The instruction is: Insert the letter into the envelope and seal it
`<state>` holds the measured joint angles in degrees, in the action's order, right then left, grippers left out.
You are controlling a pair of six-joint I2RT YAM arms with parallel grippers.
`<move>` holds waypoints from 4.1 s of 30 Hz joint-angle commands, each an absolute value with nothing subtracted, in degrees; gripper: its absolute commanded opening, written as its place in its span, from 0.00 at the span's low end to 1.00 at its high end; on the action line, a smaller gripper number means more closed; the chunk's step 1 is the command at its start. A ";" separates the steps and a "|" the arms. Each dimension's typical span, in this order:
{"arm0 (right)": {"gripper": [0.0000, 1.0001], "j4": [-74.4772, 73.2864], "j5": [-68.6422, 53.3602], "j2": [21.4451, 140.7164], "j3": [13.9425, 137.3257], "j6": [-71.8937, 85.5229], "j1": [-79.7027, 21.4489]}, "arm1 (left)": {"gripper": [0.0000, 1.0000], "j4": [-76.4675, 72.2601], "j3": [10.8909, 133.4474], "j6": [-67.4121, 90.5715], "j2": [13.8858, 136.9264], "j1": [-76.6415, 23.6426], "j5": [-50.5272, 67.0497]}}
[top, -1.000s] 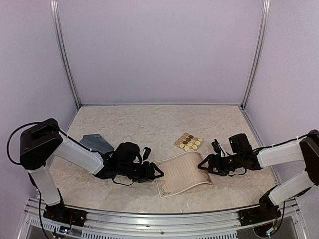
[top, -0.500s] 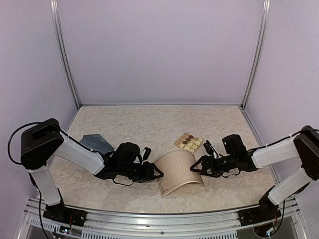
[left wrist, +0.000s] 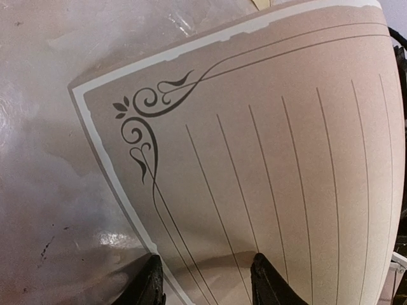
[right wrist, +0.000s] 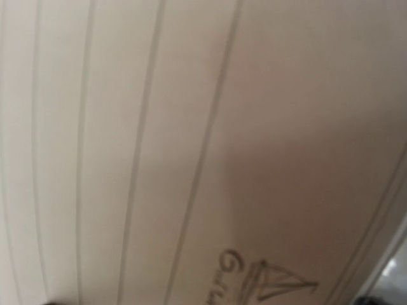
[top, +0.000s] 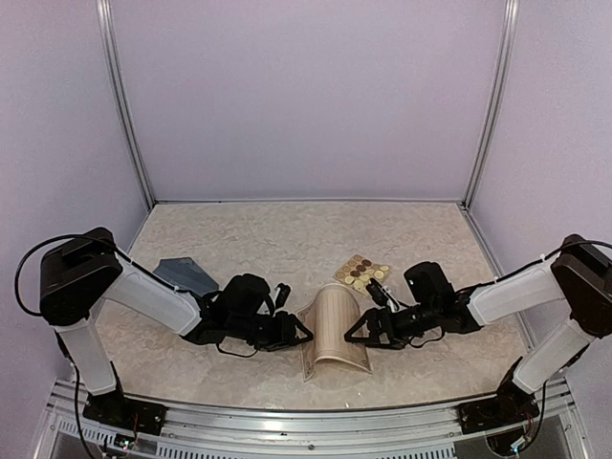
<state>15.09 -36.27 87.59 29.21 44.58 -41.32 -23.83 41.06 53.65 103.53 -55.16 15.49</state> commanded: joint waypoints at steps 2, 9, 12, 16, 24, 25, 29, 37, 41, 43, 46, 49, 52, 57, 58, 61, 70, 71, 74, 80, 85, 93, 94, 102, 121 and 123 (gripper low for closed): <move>0.96 17.13 -35.38 88.26 30.84 47.36 -42.88 | 0.43 -18.83 41.92 51.91 103.82 -56.04 13.05; 0.97 6.52 -24.63 82.09 31.24 45.99 -42.81 | 0.48 -6.15 41.94 46.78 94.08 -56.04 -1.47; 0.99 1.99 -20.32 79.21 32.06 44.97 -42.70 | 0.50 -1.73 42.45 45.57 90.60 -56.03 -5.34; 0.99 -2.32 -17.01 76.46 33.09 42.98 -41.80 | 0.54 -0.49 41.82 45.40 87.99 -55.89 -6.93; 0.99 -4.17 -17.56 78.99 37.23 37.44 -40.81 | 0.64 -4.46 41.15 46.00 91.19 -54.08 -4.20; 0.99 -3.67 -17.66 80.05 37.78 36.91 -40.81 | 0.65 -5.64 40.83 46.32 91.59 -53.91 -3.74; 0.91 -1.44 -19.89 85.37 40.76 34.64 -39.74 | 0.66 -6.98 41.64 45.97 93.89 -53.79 -4.48; 0.78 -0.18 -23.16 97.25 49.86 30.55 -38.20 | 0.57 -9.38 44.82 42.52 97.43 -53.70 -5.33; 0.72 -0.57 -24.29 102.27 54.48 29.10 -36.93 | 0.49 -9.49 46.61 41.18 99.65 -53.62 -4.72; 0.69 -0.85 -24.67 104.03 56.13 28.39 -36.51 | 0.47 -9.54 46.92 40.84 100.37 -53.50 -4.76; 0.67 -1.15 -25.69 106.27 57.95 27.51 -35.95 | 0.44 -9.68 46.73 40.78 101.30 -53.12 -4.56; 0.66 -1.72 -26.28 108.09 59.22 26.93 -35.60 | 0.40 -10.35 46.17 40.95 102.31 -52.68 -3.87; 0.65 -2.44 -27.67 109.98 60.29 26.27 -35.55 | 0.37 -10.55 45.63 40.94 103.15 -52.49 -3.63; 0.64 -3.97 -30.34 112.50 61.17 25.75 -35.58 | 0.34 -10.09 45.03 41.03 104.20 -52.47 -3.56; 0.64 -4.18 -30.99 112.79 61.22 25.74 -35.77 | 0.34 -9.95 44.88 41.19 104.30 -52.45 -3.60; 0.64 -4.48 -32.60 113.49 60.85 25.82 -36.59 | 0.33 -10.00 44.16 41.60 104.48 -52.47 -3.60; 0.63 -2.37 -39.69 114.50 60.02 26.92 -39.15 | 0.32 -10.50 43.77 42.05 105.06 -52.47 -3.09; 0.63 -2.51 -39.75 114.59 60.21 26.88 -39.53 | 0.32 -10.54 43.85 42.09 105.11 -52.49 -2.96; 0.63 -3.54 -38.22 113.94 60.56 26.61 -39.93 | 0.32 -10.27 44.11 42.02 105.34 -52.49 -2.88; 0.67 -2.00 -41.39 111.67 59.68 26.84 -39.67 | 0.32 -11.24 42.67 42.65 104.52 -52.56 -2.55; 0.73 -1.28 -42.15 112.93 61.17 26.85 -41.04 | 0.32 -11.69 42.79 42.87 104.48 -52.99 -2.46; 0.60 -1.61 -41.15 113.67 62.17 27.33 -41.92 | 0.31 -12.04 43.15 43.24 104.60 -53.52 -2.55; 0.56 -1.46 -40.99 113.58 62.11 27.52 -42.00 | 0.31 -12.08 43.15 43.20 104.55 -53.60 -2.59; 0.18 2.86 -43.14 110.75 60.31 30.01 -41.98 | 0.32 -12.90 41.58 43.07 100.77 -53.57 -5.21; 0.00 7.12 -46.49 113.24 58.35 31.42 -41.89 | 0.32 -18.76 34.75 45.15 96.02 -53.60 -2.88; 0.00 7.05 -46.86 113.65 58.38 31.21 -41.91 | 0.32 -19.67 34.27 45.64 97.09 -53.81 -2.08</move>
<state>5.28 -45.25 112.60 59.18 31.16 -41.50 -17.19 35.92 44.27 95.57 -53.32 -3.97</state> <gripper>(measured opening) 0.003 0.323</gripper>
